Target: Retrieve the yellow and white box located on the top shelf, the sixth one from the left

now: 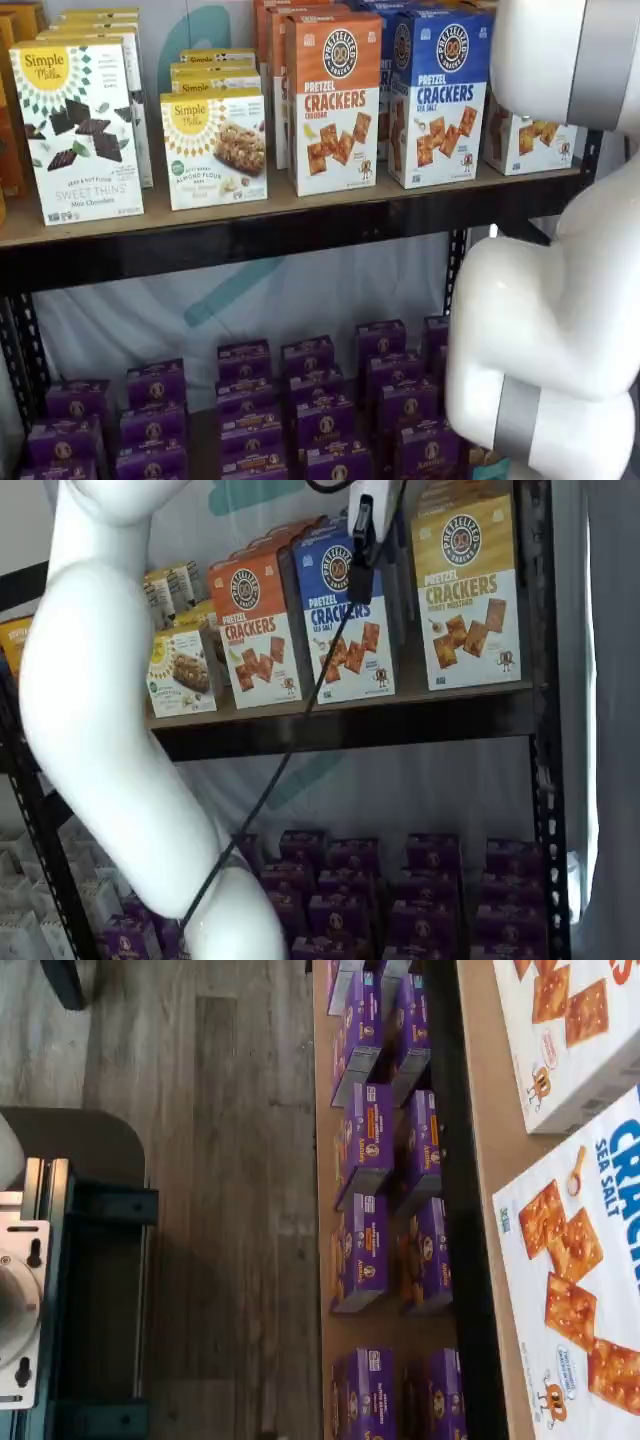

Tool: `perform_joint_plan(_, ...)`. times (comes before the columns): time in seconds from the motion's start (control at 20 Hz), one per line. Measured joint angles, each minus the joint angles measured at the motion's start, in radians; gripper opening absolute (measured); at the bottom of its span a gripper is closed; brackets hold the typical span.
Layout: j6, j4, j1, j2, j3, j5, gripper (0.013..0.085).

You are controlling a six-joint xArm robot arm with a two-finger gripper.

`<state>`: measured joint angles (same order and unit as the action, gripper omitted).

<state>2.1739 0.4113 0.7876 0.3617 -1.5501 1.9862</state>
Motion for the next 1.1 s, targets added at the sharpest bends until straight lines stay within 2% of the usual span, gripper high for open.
perform_joint_plan(0.05, 0.002, -0.024, -0.011, 0.006, 0.005, -0.009, 0.085)
perform_joint_plan(0.1, 0.009, -0.077, -0.035, 0.024, 0.021, -0.028, 0.085)
perform_joint_plan(0.2, 0.02, -0.108, -0.04, 0.049, 0.048, -0.042, 0.085)
perform_joint_plan(0.4, 0.032, -0.107, -0.025, 0.068, 0.069, -0.035, 0.085)
perform_joint_plan(0.6, 0.04, -0.086, 0.0, 0.052, 0.039, 0.011, 0.085)
perform_joint_plan(0.7, 0.042, -0.065, 0.019, 0.035, 0.01, 0.04, 0.085)
perform_joint_plan(0.85, 0.039, -0.004, 0.059, 0.007, -0.041, 0.077, 0.085)
perform_joint_plan(1.0, 0.029, 0.093, 0.109, 0.008, -0.045, 0.056, 0.085)
perform_joint_plan(1.1, 0.027, 0.168, 0.14, 0.039, 0.002, -0.007, 0.085)
